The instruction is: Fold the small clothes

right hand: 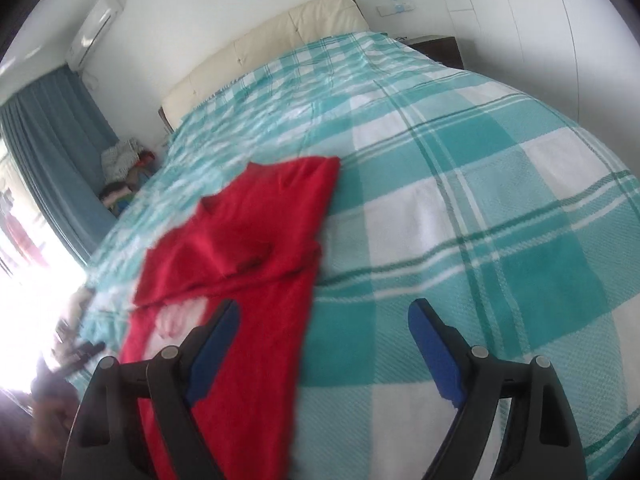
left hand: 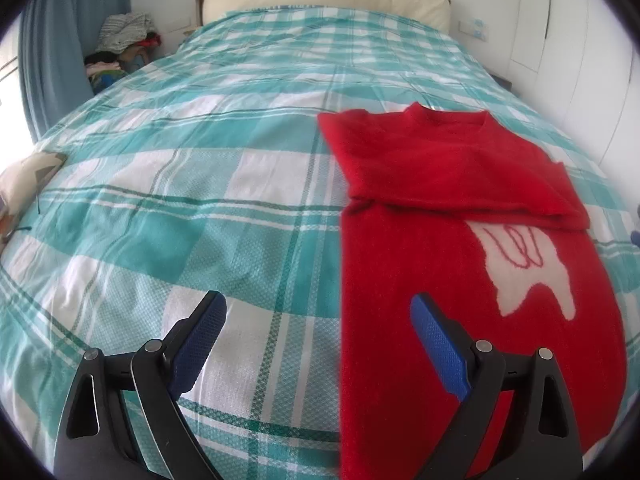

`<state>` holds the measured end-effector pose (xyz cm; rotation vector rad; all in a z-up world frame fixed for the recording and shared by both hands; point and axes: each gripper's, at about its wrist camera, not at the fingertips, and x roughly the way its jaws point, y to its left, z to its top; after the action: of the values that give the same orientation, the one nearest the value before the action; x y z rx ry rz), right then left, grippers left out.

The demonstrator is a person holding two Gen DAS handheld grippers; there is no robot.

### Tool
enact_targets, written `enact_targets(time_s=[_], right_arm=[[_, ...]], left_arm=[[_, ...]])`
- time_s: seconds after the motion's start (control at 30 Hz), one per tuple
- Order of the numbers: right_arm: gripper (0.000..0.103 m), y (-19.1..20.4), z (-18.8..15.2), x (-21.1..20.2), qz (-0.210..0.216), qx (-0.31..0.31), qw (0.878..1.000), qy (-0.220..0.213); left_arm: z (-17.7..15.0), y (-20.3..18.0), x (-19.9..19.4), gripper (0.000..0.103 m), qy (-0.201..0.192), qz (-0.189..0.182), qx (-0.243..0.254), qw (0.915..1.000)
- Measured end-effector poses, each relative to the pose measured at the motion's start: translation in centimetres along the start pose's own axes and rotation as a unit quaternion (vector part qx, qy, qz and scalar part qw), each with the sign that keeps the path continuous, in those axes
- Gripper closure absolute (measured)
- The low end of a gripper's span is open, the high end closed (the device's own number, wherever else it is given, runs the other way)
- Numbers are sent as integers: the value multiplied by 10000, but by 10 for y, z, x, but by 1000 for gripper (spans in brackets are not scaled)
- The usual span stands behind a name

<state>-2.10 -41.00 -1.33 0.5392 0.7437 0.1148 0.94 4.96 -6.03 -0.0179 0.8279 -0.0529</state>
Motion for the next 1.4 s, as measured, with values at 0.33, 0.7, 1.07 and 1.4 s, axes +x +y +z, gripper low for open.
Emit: enact_targets(time_s=[0.33,0.7,1.07,1.4], right_arm=[[67,20,38,156,216,1006,9783,1796],[98,71,61,148,-860,-834,9888,890],[44,33,16,74,-1096,-1200,9864,228],[35,1,-81,-17,-1628,-1832,9688,-374]], left_arm=[[-12,20,10,9,59,-233,-501,9985],[-13,13,15,9,112,-184,-304,9993],[-12,19,15,9,160,-182,-464,9986],[-11,17,8,9,93,-136,-408,9990]])
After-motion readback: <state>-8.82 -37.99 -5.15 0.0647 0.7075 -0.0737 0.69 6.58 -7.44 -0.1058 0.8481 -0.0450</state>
